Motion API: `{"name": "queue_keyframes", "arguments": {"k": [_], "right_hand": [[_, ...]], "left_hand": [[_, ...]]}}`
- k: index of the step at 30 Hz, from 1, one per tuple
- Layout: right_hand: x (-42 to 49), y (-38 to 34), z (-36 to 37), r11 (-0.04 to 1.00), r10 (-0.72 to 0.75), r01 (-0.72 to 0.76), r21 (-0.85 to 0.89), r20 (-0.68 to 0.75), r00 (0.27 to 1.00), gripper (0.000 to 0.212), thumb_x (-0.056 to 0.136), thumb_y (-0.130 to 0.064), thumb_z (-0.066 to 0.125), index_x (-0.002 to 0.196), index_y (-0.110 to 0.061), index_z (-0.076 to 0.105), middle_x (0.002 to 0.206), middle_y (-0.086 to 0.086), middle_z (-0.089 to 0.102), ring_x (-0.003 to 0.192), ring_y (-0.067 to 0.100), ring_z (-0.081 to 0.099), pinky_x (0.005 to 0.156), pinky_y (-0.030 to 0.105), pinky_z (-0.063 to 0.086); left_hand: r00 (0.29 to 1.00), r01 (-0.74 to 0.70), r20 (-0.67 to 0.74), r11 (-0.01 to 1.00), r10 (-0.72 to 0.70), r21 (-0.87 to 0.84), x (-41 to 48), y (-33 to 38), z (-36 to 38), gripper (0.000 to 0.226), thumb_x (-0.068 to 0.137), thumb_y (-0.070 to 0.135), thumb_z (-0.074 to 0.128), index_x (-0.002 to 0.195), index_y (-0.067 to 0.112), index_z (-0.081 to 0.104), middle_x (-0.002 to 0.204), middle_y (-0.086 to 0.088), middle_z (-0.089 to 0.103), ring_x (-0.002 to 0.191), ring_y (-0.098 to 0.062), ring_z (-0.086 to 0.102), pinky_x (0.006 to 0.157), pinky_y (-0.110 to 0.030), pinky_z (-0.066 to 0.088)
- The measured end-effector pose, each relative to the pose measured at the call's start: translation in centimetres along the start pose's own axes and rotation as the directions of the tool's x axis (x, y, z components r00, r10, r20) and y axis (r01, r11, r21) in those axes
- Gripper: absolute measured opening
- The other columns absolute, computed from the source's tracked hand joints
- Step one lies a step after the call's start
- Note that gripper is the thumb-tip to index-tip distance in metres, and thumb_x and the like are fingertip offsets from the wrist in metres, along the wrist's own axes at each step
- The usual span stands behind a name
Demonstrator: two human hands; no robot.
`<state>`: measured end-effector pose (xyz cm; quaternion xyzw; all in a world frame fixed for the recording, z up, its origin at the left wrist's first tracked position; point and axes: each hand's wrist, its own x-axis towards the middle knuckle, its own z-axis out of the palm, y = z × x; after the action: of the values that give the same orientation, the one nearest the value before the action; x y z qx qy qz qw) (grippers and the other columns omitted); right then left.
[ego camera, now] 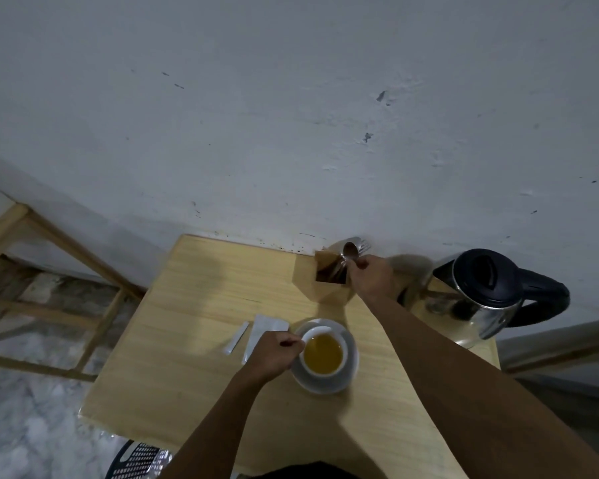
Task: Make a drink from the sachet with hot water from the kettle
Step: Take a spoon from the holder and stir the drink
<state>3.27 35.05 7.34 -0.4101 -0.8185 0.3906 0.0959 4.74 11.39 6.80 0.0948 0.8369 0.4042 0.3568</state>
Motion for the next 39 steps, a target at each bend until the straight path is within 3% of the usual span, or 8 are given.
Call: {"name": "queue_keyframes", "arguments": {"k": [6,13,15,19,25,29,36,39], "right_hand": [[-1.5,-0.5,-0.7,1.000,-0.026,0.025,-0.010,-0.077,0.997,0.026,0.089,-0.038,0.064,0.087,-0.013,0.074,0.082,0.004,0.072,0.072,0.018,0.061,0.059,0.025,0.041],[-6.9,-1.9,-5.5,0.782,-0.409,0.519,0.346,-0.342,0.846,0.008,0.082,-0.020,0.070,0.088,-0.019,0.065,0.088,-0.010,0.066,0.084,0.008,0.065,0.077,0.025,0.054],[-8.9,-2.6,-6.9,0.720,-0.350,0.476,0.506,-0.328,0.878,0.009,0.082,-0.019,0.069,0.082,-0.023,0.060,0.088,-0.004,0.071,0.090,0.013,0.069,0.082,0.030,0.055],[-12.0,-2.0,-8.1,0.726,-0.252,0.326,0.605,-0.207,0.945,0.015,0.093,-0.008,0.060,0.082,-0.013,0.052,0.068,-0.001,0.070,0.068,0.012,0.069,0.063,0.023,0.054],[-14.4,3.0,-5.6,0.898,-0.090,0.024,0.439,0.130,0.987,0.015,0.100,-0.035,0.049,0.104,-0.022,0.056,0.067,-0.006,0.055,0.053,0.004,0.047,0.055,0.030,0.041],[-16.7,5.1,-4.6,0.963,0.012,-0.093,0.253,0.306,0.952,0.019,0.097,-0.020,0.053,0.115,-0.021,0.058,0.080,-0.002,0.060,0.064,0.010,0.054,0.059,0.026,0.040],[-19.8,6.5,-4.6,0.998,-0.053,0.059,-0.009,0.353,0.934,0.023,0.100,-0.030,0.047,0.115,-0.030,0.064,0.075,-0.009,0.064,0.062,-0.001,0.056,0.060,0.015,0.041],[-20.0,6.5,-4.4,0.991,0.030,0.024,-0.128,0.401,0.916,0.024,0.097,-0.019,0.044,0.100,-0.008,0.065,0.080,0.001,0.063,0.071,0.015,0.058,0.062,0.029,0.044]], "left_hand": [[1.000,-0.021,0.000,1.000,0.021,-0.004,0.3,-0.7,0.0,0.021,0.088,0.024,0.060,0.100,0.014,0.073,0.094,-0.006,0.073,0.068,-0.011,0.060,0.064,-0.021,0.046],[0.998,-0.069,-0.006,0.998,0.069,0.006,0.7,-1.1,0.2,0.018,0.087,0.021,0.062,0.096,0.011,0.074,0.096,-0.007,0.074,0.087,-0.014,0.066,0.071,-0.019,0.048],[0.997,-0.071,-0.017,0.997,0.071,0.008,0.8,-1.1,0.2,0.018,0.087,0.021,0.062,0.095,0.010,0.074,0.096,-0.008,0.074,0.089,-0.016,0.066,0.073,-0.019,0.046],[0.997,-0.074,-0.021,0.997,0.074,0.013,0.8,-1.3,0.5,0.018,0.088,0.021,0.062,0.092,0.008,0.074,0.092,-0.010,0.074,0.080,-0.015,0.063,0.068,-0.021,0.045],[0.997,-0.075,-0.031,0.997,0.075,0.007,0.9,-1.4,0.7,0.023,0.090,0.022,0.060,0.100,0.005,0.072,0.087,-0.007,0.069,0.078,-0.014,0.059,0.060,-0.016,0.042],[0.993,-0.107,-0.040,0.994,0.108,0.023,0.8,-1.5,0.8,0.023,0.090,0.022,0.059,0.099,0.003,0.071,0.083,-0.006,0.066,0.077,-0.015,0.058,0.059,-0.017,0.040],[0.988,-0.150,-0.043,0.988,0.151,0.030,0.8,-2.0,0.9,0.023,0.091,0.021,0.058,0.098,0.003,0.071,0.084,-0.008,0.067,0.079,-0.018,0.060,0.062,-0.021,0.042],[0.987,-0.153,-0.045,0.988,0.153,0.013,0.8,-2.0,1.0,0.023,0.091,0.021,0.058,0.100,0.003,0.071,0.090,-0.010,0.069,0.086,-0.022,0.062,0.072,-0.026,0.042]]}}
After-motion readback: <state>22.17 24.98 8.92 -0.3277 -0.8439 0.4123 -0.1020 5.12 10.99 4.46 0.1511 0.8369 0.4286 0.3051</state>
